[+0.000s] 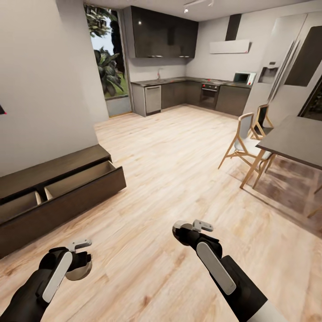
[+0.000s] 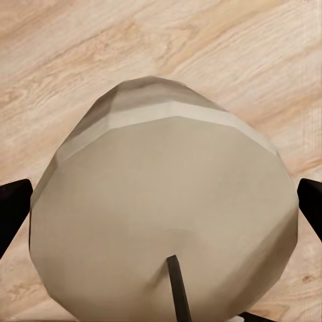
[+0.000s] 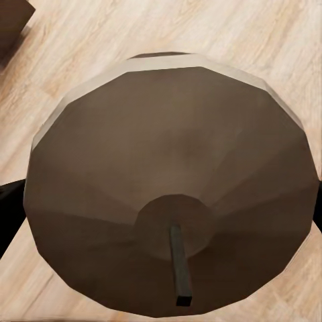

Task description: Place each of the two pumpkins and all three candles from the living room inside a cabinet in the living room (use any cabinet), then make sure every cabinet is closed, and position the cauldron so it is next to a table in the living room.

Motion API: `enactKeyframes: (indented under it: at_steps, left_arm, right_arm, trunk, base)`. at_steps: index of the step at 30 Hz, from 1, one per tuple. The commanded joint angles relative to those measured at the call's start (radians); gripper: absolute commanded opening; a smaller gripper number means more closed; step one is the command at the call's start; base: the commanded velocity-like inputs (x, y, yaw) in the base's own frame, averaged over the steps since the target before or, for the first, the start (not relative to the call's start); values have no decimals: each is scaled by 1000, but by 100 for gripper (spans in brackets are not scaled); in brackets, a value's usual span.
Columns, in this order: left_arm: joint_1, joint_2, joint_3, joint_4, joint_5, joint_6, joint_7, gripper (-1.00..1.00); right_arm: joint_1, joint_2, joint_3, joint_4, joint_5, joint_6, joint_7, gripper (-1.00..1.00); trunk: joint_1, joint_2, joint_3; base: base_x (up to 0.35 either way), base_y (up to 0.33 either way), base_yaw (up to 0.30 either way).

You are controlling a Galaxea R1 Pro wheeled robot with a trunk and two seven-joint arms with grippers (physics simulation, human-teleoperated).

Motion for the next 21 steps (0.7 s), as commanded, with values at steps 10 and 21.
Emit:
enactKeyframes:
  at_steps: [10,21]
  left_arm:
    - [-1,0,-1,-1,8,4,8,-100]
    - [-1,-1,-2,-1,8,4,7,-100]
  right_arm:
    - [-1,-1,2,-2,-8,-1,-9,-100]
    - [-1,-1,2,-2,-8,-1,-10,-100]
  trunk:
    - [0,-1,6]
    - [0,-1,13]
  base:
    - [0,0,274]
    - [0,0,274]
